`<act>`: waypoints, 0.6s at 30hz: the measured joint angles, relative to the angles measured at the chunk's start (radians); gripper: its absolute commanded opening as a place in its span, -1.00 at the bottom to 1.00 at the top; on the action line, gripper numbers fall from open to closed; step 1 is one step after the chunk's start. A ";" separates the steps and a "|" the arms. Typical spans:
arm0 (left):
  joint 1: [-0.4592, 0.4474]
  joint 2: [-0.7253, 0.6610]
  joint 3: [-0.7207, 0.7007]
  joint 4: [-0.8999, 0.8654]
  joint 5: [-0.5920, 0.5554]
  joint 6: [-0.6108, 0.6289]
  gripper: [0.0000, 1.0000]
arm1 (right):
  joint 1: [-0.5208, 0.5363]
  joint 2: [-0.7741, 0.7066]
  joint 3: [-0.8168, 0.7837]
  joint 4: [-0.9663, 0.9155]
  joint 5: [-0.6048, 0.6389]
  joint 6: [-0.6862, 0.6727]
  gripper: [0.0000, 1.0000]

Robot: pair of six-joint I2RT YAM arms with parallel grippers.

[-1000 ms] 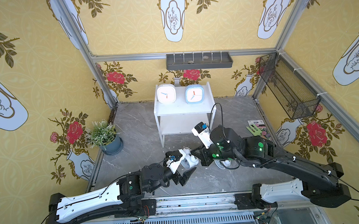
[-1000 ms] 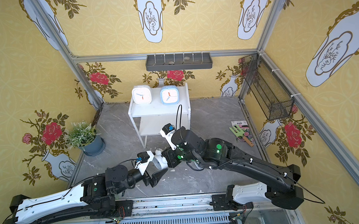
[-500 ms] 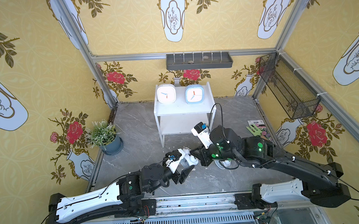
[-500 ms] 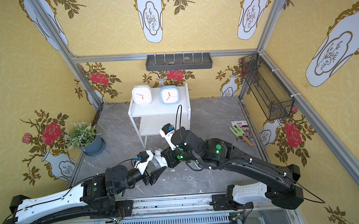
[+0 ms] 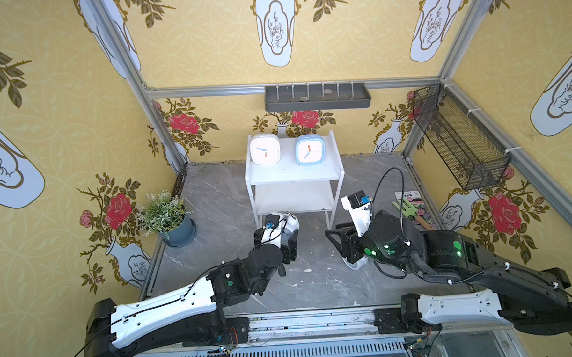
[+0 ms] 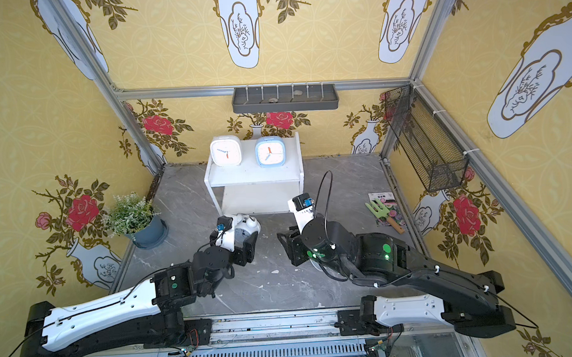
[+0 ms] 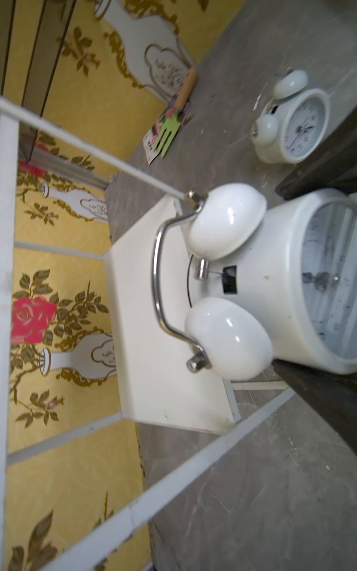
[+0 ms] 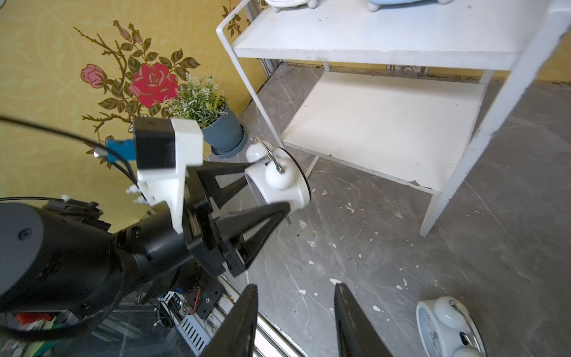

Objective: Place the alarm clocks on the shelf by style
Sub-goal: Place the alarm on the shelf.

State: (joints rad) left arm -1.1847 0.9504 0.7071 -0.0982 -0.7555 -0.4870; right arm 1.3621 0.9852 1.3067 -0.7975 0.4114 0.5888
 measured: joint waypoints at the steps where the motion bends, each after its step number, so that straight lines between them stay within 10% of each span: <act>1: 0.023 0.020 0.010 0.001 -0.003 -0.018 0.17 | 0.004 -0.011 -0.011 -0.006 0.011 0.013 -0.22; 18: 0.198 0.181 0.065 0.161 0.130 0.091 0.23 | 0.018 -0.143 -0.080 -0.008 0.041 -0.010 -0.27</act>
State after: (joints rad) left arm -0.9863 1.1313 0.7723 0.0628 -0.6254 -0.3962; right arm 1.3800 0.8417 1.2266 -0.8055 0.4526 0.5785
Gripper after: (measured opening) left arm 0.798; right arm 0.369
